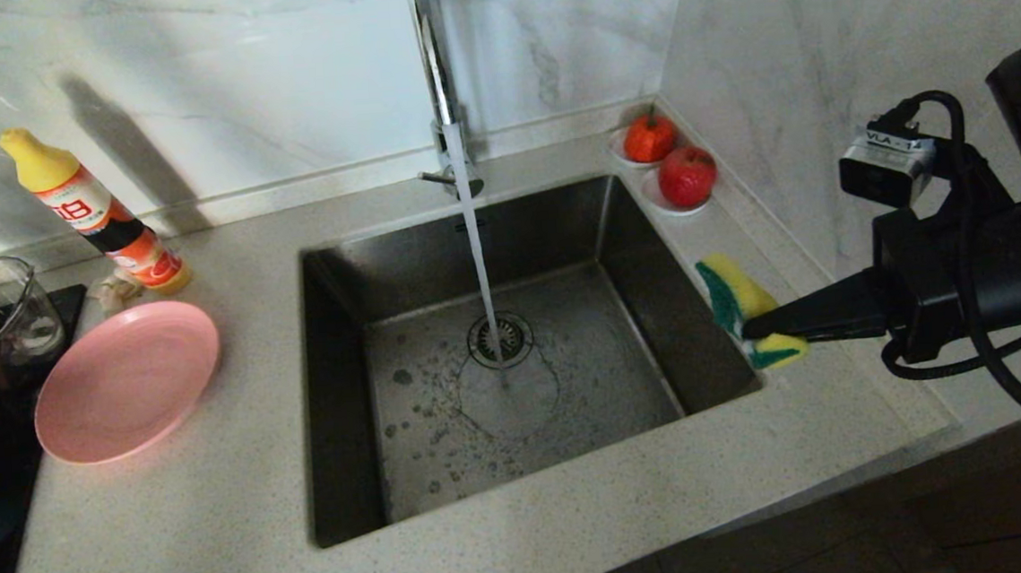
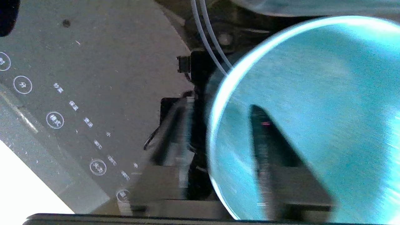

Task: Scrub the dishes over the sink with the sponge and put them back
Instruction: Place the bowl on the table, then wash the plate

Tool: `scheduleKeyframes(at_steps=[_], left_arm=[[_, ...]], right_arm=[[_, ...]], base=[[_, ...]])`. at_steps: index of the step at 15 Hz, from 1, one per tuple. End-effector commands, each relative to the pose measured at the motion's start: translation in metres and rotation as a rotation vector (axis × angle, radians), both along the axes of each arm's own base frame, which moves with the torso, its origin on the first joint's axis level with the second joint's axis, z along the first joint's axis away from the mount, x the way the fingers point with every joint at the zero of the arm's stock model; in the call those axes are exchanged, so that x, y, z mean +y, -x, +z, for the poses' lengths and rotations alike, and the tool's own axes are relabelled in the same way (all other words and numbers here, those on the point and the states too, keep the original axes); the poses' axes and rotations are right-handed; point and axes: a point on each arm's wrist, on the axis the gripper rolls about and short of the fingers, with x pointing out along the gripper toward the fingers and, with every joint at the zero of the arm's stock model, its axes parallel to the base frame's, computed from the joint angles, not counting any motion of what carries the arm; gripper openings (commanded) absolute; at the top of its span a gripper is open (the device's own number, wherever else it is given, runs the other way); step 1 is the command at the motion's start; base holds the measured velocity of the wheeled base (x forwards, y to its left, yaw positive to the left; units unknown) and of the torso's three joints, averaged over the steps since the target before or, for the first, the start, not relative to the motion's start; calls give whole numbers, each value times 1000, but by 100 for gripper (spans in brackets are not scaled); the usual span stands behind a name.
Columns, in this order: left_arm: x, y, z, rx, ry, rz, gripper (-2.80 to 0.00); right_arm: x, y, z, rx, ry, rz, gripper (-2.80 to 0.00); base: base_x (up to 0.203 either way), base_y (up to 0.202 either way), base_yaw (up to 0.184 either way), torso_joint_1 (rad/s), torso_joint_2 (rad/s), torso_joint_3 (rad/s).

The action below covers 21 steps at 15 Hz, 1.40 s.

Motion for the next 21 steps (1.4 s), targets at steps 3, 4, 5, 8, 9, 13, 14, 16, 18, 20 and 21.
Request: scheduleKeyframes(at_steps=[3, 4, 5, 8, 9, 13, 14, 16, 18, 20, 21], left_arm=[[-25, 18, 59, -90, -77, -17, 0], [-33, 23, 75, -104, -82, -25, 0], [-42, 30, 92, -127, -77, -47, 0], [-71, 47, 139, -207, -36, -123, 0], [-77, 51, 148, -210, -9, -140, 0], [-108, 37, 150, -184, 163, -320, 0], [-111, 25, 141, -154, 209, -356, 0], [-107, 4, 122, -91, 274, -378, 0], [-103, -13, 102, -17, 309, -375, 0], [-98, -26, 82, 33, 344, -383, 0], [-96, -31, 76, 45, 354, -389, 0]], right_arm=[[0, 1, 0, 5, -2, 4, -280], [0, 2, 0, 3, -3, 4, -280], [0, 2, 0, 3, -3, 4, -280], [-1, 4, 1, 3, -4, 4, -280], [-1, 5, 1, 0, -5, 4, -280], [-2, 6, 2, 0, -6, 3, -280], [-2, 6, 2, 0, -6, 3, -280], [-2, 5, 1, 3, -5, -2, -280], [-5, 3, 1, 0, -5, -14, -280], [-6, 1, -1, 8, -2, -21, -280], [-6, 0, -2, 12, -1, -22, -280]], base=[[0, 0, 0, 0, 0, 0], [0, 0, 0, 0, 0, 0], [0, 0, 0, 0, 0, 0], [0, 0, 0, 0, 0, 0], [0, 0, 0, 0, 0, 0], [0, 0, 0, 0, 0, 0], [0, 0, 0, 0, 0, 0], [0, 0, 0, 0, 0, 0], [0, 0, 0, 0, 0, 0], [0, 0, 0, 0, 0, 0], [0, 0, 0, 0, 0, 0]])
